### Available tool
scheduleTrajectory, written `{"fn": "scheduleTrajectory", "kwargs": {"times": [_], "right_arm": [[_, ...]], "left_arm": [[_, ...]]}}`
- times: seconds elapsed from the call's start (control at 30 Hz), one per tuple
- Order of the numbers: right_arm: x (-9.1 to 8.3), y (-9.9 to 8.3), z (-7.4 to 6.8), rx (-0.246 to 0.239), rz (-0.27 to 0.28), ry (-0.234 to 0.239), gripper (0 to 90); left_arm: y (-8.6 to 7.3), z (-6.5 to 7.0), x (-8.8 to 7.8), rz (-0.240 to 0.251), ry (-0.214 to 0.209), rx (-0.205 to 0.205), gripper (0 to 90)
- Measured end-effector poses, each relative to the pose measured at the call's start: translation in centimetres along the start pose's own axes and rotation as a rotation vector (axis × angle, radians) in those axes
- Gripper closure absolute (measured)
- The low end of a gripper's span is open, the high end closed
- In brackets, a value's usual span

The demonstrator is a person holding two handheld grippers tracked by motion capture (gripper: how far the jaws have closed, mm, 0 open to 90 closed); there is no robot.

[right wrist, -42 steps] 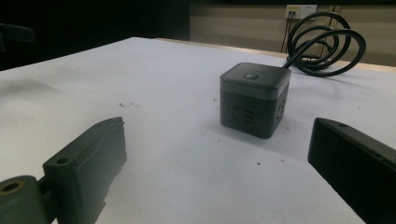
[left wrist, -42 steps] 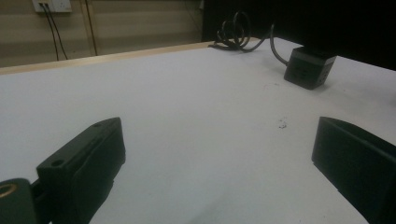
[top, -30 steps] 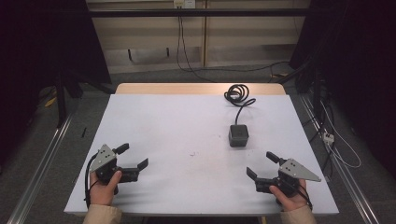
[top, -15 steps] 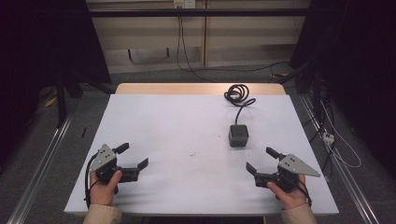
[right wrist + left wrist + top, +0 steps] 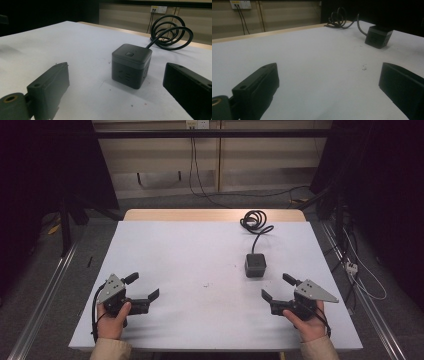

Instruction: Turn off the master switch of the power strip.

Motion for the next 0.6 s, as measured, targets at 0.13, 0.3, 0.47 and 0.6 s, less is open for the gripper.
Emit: {"fn": "scheduleTrajectory", "kwargs": {"times": [0.13, 0.3, 0.47, 0.6], "right_arm": [[0.4, 0.1, 0.1, 0.006, -0.004, 0.002, 6.4], [1.0, 0.4, 0.2, 0.010, -0.008, 0.002, 7.0], [1.5, 0.9, 0.5, 0.013, -0.008, -0.011, 7.8], [1.8, 1.0, 0.8, 0.015, -0.014, -0.015, 8.1]], "left_arm": [[0.0, 0.1, 0.2, -0.002, -0.002, 0.000, 2.7], [-0.2, 0.1, 0.0, -0.008, -0.003, 0.004, 2.7], [-0.2, 0.1, -0.2, -0.007, -0.003, 0.007, 2.7], [-0.2, 0.1, -0.3, -0.004, -0.003, 0.009, 2.7]]}}
Point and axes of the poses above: each handheld gripper's, and its own axes: x roughly forward along the jaws, y roughly out of its top, z roughly to its right, the point moved 9 cm from there along x, roughly forward along the jaws, and after that the axes turned 4 degrees about -y, right-handed, at the moved point
